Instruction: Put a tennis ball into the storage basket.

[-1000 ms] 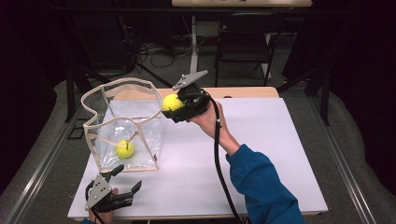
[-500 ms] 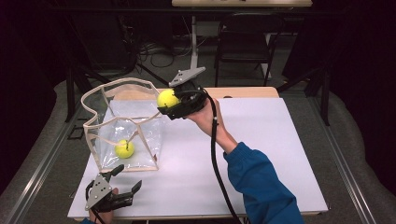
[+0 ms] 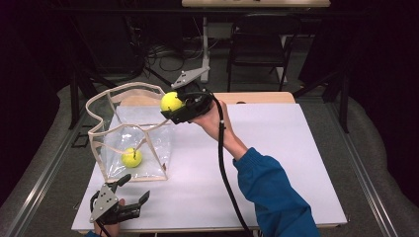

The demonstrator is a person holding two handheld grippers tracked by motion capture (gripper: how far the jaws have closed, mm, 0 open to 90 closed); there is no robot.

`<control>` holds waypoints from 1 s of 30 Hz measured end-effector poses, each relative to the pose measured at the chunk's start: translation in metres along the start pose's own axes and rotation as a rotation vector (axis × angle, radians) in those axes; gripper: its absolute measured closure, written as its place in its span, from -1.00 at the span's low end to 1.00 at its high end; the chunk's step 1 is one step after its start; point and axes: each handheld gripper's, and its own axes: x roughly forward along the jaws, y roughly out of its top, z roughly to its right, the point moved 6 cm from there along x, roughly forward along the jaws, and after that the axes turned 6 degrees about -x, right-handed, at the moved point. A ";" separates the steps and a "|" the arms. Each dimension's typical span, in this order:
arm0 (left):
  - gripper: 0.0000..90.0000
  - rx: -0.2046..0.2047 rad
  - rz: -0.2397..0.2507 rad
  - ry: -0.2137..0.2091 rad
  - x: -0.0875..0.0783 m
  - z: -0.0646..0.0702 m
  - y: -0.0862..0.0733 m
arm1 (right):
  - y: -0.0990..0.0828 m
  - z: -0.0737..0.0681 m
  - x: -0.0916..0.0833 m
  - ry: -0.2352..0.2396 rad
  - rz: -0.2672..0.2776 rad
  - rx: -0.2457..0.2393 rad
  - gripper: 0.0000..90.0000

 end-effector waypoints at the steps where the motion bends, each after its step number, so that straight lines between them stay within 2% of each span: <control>1: -0.65 0.000 0.001 0.000 0.000 0.000 0.000 | 0.001 -0.001 0.001 0.001 -0.001 -0.002 -0.42; 30: -0.65 -0.005 -0.002 -0.004 0.000 0.000 0.000 | 0.017 -0.004 0.015 0.006 -0.016 -0.025 -0.42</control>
